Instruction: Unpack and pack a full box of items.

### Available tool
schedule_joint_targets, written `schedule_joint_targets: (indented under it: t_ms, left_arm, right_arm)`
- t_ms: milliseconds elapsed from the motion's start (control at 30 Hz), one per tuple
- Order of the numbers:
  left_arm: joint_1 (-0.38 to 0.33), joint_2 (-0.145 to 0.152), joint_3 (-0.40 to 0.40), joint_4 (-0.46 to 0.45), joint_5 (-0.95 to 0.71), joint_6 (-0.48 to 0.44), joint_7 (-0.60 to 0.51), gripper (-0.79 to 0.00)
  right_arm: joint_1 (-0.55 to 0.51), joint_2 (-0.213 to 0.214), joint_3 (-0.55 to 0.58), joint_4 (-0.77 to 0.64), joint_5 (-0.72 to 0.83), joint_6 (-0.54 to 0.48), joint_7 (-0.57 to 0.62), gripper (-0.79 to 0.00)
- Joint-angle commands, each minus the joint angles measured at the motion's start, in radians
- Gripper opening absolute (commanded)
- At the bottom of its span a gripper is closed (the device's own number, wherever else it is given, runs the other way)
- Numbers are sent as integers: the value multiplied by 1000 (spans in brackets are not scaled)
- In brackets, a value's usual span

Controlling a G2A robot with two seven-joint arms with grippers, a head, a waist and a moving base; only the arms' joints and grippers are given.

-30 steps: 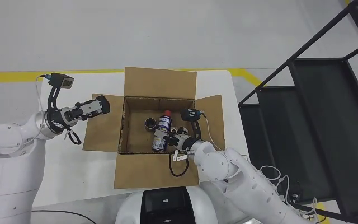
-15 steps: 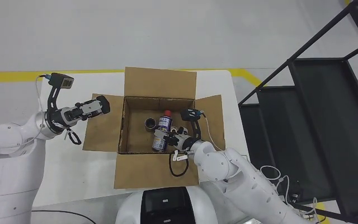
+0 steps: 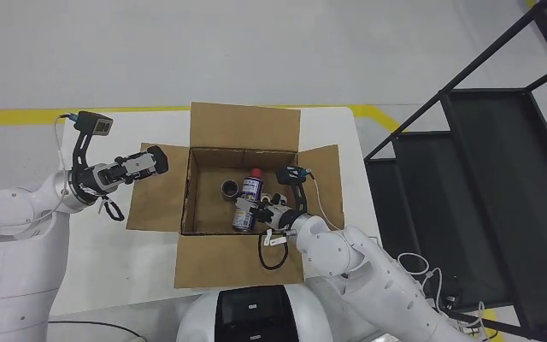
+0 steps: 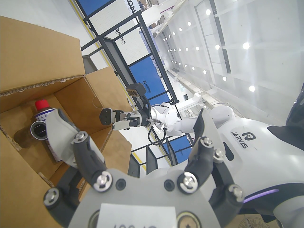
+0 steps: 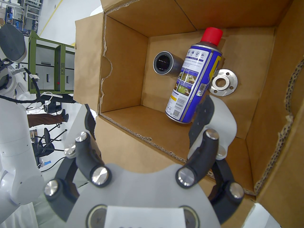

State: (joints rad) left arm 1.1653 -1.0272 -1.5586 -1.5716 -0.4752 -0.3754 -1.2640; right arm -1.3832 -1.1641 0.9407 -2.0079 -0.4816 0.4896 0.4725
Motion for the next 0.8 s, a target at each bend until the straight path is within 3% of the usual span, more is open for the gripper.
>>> schedule_joint_targets:
  t_ms: [0, 267, 767]
  left_arm:
    - [0, 0, 0, 0, 0, 0, 0, 0]
    - [0, 0, 0, 0, 0, 0, 0, 0]
    - [0, 0, 0, 0, 0, 0, 0, 0]
  right_arm:
    - [0, 0, 0, 0, 0, 0, 0, 0]
    - [10, -3, -4, 31, 10, 21, 19, 0]
    - [348, -126, -297, 304, -72, 279, 43, 0]
